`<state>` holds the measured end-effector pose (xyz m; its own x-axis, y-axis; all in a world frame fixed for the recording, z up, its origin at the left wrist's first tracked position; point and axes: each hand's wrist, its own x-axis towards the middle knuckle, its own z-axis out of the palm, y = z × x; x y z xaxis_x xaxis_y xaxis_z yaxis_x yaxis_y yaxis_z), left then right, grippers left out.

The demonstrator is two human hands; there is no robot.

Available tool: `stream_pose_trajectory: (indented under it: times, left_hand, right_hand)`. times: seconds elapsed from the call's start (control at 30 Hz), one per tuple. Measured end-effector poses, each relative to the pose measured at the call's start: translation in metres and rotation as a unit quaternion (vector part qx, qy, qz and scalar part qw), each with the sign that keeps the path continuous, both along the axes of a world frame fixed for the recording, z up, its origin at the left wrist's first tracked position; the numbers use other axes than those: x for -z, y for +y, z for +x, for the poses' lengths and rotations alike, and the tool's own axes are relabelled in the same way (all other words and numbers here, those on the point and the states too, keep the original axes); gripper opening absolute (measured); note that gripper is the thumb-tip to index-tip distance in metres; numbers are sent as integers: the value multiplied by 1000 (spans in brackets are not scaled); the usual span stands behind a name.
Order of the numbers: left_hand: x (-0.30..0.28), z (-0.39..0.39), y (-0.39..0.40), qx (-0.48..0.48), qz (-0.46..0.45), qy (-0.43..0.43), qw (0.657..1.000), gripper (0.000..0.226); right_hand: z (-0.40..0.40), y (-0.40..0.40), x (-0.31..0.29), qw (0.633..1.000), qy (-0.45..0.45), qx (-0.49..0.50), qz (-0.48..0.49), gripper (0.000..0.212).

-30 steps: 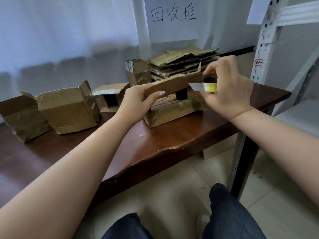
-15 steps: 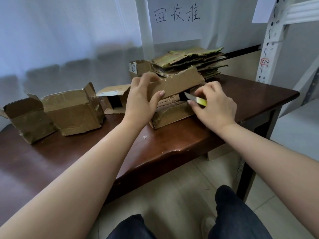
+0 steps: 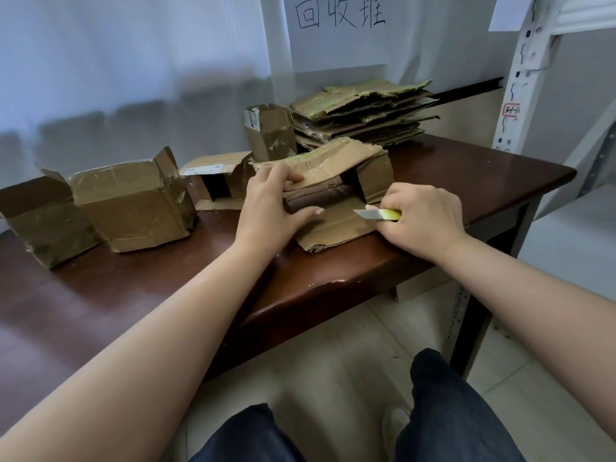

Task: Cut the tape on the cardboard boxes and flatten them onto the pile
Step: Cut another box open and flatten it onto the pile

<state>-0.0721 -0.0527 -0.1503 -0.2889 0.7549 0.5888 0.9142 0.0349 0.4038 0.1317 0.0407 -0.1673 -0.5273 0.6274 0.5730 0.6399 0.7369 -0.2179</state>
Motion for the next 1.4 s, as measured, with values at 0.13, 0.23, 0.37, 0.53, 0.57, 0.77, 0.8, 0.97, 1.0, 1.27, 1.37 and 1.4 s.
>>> stream_pose_trajectory:
  times: [0.13, 0.23, 0.37, 0.53, 0.57, 0.77, 0.8, 0.97, 1.0, 1.27, 1.37, 1.4]
  left_hand:
    - [-1, 7, 6, -70, 49, -20, 996, 40]
    - [-3, 13, 10, -103, 59, -32, 992, 29]
    - [-5, 17, 15, -116, 68, -31, 990, 28]
    - [-2, 14, 15, -118, 71, -19, 990, 32]
    - [-2, 12, 15, -115, 74, -17, 990, 33]
    - [0, 8, 12, -63, 52, -19, 997, 50]
    - [0, 6, 10, -51, 46, -17, 998, 55]
    - [3, -7, 1, -16, 47, -21, 999, 91]
    - [4, -9, 0, -18, 48, -21, 998, 93]
    - [0, -11, 1, -163, 36, -27, 986, 63]
    - [-3, -8, 7, -235, 25, -33, 971, 62]
    - [-5, -8, 10, -244, 22, -39, 969, 61]
  right_hand:
    - [-4, 1, -2, 999, 22, 18, -45, 20]
    - [-8, 6, -2, 993, 68, 41, -91, 17]
    - [-19, 13, -9, 975, 153, 86, -136, 54]
    - [-35, 11, -20, 972, 141, 143, -121, 74]
    - [-38, 12, -20, 971, 141, 151, -120, 75]
    - [-42, 13, -15, 972, 117, 165, -116, 75]
    - [-42, 13, -14, 973, 118, 159, -119, 72]
    - [-33, 10, -11, 981, 123, 122, -91, 61]
    - [-31, 9, -10, 981, 129, 117, -84, 56]
    - [-16, 0, -1, 968, 238, -3, -78, 28]
    - [-15, -3, 0, 964, 249, -28, -87, 21]
    - [-15, -3, 0, 962, 254, -30, -90, 19]
